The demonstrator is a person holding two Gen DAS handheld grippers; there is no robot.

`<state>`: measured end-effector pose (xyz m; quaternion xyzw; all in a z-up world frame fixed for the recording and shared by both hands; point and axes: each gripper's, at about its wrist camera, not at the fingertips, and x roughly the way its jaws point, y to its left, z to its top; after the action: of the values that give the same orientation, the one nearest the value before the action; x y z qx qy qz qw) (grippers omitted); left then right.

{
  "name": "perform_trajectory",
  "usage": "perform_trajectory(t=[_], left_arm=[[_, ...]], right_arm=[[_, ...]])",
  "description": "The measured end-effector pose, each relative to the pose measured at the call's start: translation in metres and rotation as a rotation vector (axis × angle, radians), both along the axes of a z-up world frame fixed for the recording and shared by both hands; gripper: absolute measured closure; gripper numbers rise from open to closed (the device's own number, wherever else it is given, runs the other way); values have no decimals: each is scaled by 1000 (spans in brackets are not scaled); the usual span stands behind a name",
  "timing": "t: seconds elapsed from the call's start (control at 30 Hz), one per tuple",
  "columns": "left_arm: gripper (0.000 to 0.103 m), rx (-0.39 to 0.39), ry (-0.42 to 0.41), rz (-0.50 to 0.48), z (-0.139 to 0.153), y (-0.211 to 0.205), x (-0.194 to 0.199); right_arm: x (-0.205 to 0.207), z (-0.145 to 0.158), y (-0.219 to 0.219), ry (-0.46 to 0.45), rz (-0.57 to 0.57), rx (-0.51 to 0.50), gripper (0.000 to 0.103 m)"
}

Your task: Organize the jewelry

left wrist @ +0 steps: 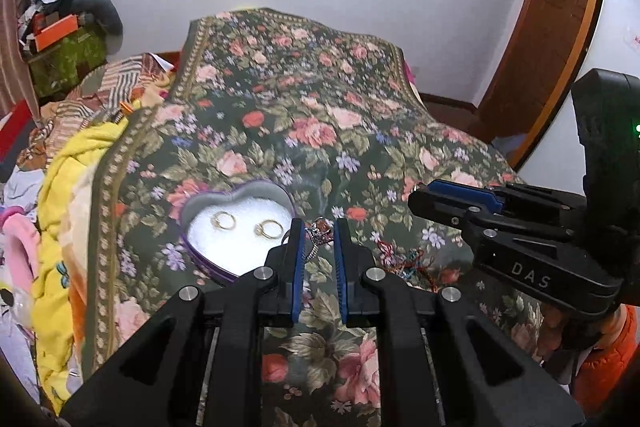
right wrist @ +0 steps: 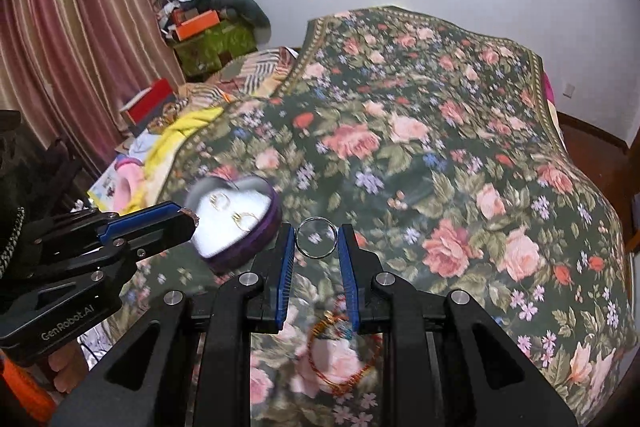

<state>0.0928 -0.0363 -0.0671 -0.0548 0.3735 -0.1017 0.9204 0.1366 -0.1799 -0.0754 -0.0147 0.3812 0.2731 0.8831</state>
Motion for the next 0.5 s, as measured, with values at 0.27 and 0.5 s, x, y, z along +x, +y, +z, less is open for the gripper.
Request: perform_trajectory(t=[0.27,0.5], left_arm=[[90,2,-52,64,17,25,-5],[90,0,-63,117,19,48,-6]], right_arm=[[-1,12,24,-31,49,29,83],[2,10,46,-30,93,37,83]])
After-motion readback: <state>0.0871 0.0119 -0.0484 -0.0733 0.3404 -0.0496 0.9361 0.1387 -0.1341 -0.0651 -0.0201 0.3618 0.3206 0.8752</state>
